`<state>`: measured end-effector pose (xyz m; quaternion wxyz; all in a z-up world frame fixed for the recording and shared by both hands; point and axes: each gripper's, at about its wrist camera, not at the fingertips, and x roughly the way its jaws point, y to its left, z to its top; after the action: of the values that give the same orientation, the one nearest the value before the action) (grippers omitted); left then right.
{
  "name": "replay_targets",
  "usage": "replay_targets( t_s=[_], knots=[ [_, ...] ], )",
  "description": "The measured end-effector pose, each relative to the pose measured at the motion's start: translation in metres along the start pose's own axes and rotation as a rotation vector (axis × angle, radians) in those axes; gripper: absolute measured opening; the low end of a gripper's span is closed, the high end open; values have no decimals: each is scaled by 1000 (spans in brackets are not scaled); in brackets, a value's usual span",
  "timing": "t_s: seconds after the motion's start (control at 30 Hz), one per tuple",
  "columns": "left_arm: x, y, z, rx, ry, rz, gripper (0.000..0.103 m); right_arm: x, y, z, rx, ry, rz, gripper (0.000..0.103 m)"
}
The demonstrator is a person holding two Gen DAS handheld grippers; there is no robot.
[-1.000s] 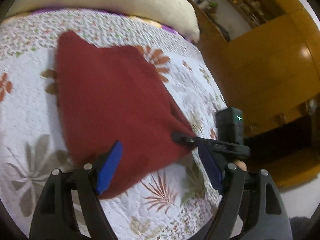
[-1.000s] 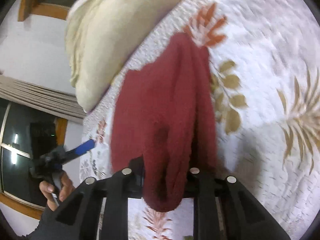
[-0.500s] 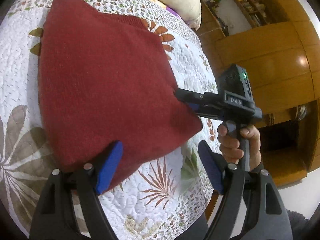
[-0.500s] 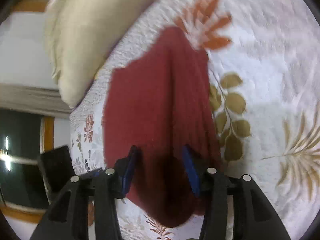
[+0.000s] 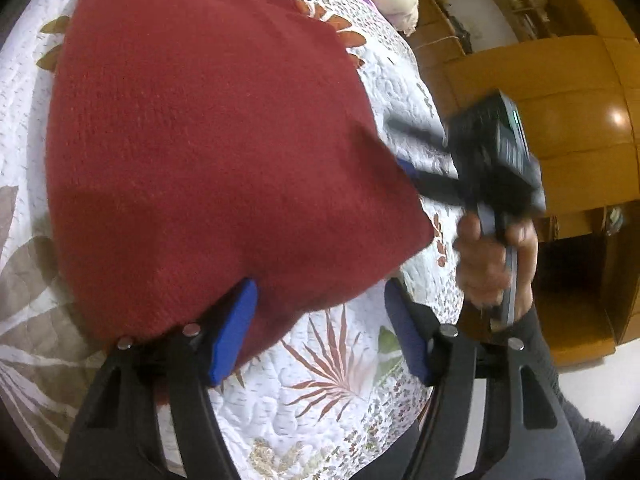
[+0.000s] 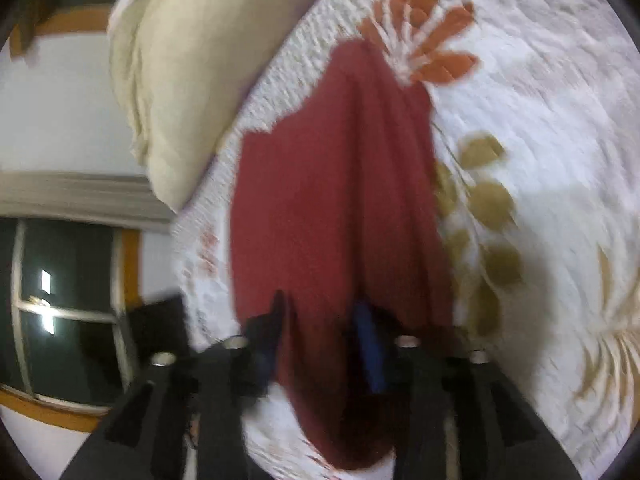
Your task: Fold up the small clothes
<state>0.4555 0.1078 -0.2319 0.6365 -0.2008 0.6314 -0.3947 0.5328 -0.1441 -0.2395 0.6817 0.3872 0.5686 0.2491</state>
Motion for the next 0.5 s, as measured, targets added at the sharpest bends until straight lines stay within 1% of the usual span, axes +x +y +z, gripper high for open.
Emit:
replay_targets(
  t_s=[0.03,0.07,0.1,0.13,0.17,0.2,0.23,0.27,0.3,0.33,0.37,0.4,0.47,0.5],
  knots=[
    [1,1,0,0,4,2,65,2,2,9,14,-17,1,54],
    [1,2,0,-1,5,2,65,5,2,17,29,-24,-2,55],
    [0,2,0,0,8,0,65,11,2,25,49,-19,-6,48],
    [-1,1,1,2,6,0,64,15,2,29,52,-7,-14,15],
    [-5,-2,1,6,-2,-14,64,16,8,33,14,-16,-70,9],
    [-11,-7,1,16,-18,-41,64,9,10,33,-23,-44,-100,8],
    [-15,-13,0,27,-33,-61,64,-1,16,32,-56,-90,-109,8],
    [-17,-20,0,46,-46,-84,64,-12,18,29,-66,-150,-125,8],
    [-18,-26,0,65,-57,-96,64,-16,13,27,-57,-174,-143,8],
    [-16,-33,0,81,-63,-101,64,-17,1,26,-30,-173,-156,8],
    [-12,-36,0,87,-59,-106,64,-13,-12,19,-18,-132,-177,8],
    [-8,-36,1,88,-48,-109,64,-10,-16,15,-33,-122,-191,8],
    [4,-30,1,80,-19,-73,64,-14,-11,12,-58,-139,-132,11],
    [6,-26,2,73,-8,-54,64,-18,-8,14,-52,-138,-104,18]
  ],
)
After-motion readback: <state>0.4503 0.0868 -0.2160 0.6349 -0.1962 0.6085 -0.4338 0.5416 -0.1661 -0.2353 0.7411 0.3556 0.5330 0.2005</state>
